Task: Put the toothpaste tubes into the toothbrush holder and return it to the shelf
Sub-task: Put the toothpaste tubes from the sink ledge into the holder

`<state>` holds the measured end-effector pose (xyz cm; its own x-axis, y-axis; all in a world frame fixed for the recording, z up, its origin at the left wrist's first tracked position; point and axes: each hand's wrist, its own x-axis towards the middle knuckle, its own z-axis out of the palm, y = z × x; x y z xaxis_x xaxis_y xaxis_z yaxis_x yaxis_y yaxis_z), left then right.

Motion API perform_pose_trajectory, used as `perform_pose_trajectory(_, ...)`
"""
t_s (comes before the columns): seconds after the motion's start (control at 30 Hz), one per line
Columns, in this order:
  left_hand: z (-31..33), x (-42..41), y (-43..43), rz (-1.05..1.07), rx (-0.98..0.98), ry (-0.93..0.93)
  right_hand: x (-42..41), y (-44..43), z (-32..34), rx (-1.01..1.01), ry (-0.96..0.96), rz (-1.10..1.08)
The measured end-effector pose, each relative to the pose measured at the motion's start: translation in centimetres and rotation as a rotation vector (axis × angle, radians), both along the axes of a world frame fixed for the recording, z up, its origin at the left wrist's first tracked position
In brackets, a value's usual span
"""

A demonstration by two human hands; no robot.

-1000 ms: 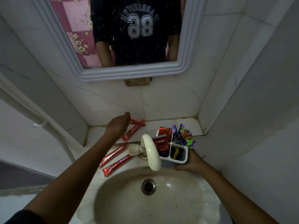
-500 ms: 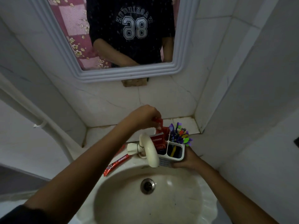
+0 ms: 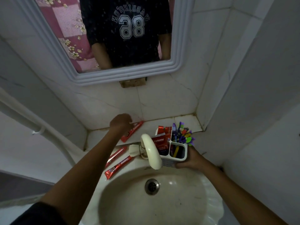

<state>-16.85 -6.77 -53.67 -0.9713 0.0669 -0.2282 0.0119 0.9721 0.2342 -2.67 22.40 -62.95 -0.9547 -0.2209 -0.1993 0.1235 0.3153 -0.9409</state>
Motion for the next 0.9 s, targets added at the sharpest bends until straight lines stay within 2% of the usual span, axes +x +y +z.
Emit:
perform_pose_trajectory(0.1,-3.8,1.1,-1.5,0.018,-0.113,-0.140,-0.1,0.0,0.0,0.015,-0.003,0.001)
perform_pose_trajectory(0.23,-6.4,2.4,-2.1,0.034,-0.134,-0.047,-0.1,0.0,0.0,0.031,0.008,0.010)
perform_pose_trajectory(0.33,-5.6,2.3,-2.4,0.046,-0.009,-0.121,-0.1,-0.1,0.2,0.025,0.011,0.013)
perform_pose_trajectory(0.4,-4.0,2.2,-2.7,0.101,0.140,-0.139,0.0,-0.1,0.2,0.024,0.020,0.010)
perform_pose_trajectory(0.47,-1.3,2.4,-2.8,0.158,0.306,-0.066,0.0,-0.2,0.4,0.017,0.022,0.008)
perform_pose_trajectory(0.57,3.8,3.0,-2.5,0.141,0.447,0.147,0.1,-0.3,0.5,0.005,0.018,0.000)
perform_pose_trajectory(0.67,9.1,4.5,-0.7,-0.020,0.601,0.256,0.2,-0.3,0.7,-0.015,0.016,0.002)
perform_pose_trajectory(0.73,12.0,5.8,1.4,-0.179,0.609,0.253,0.3,-0.4,0.9,-0.025,0.015,0.005)
perform_pose_trajectory(0.8,13.8,7.0,3.8,-0.321,0.581,0.220,0.3,-0.4,0.9,-0.021,0.011,0.006)
perform_pose_trajectory(0.9,14.1,8.3,7.0,-0.520,0.391,0.173,0.4,-0.5,1.0,0.006,-0.001,0.002)
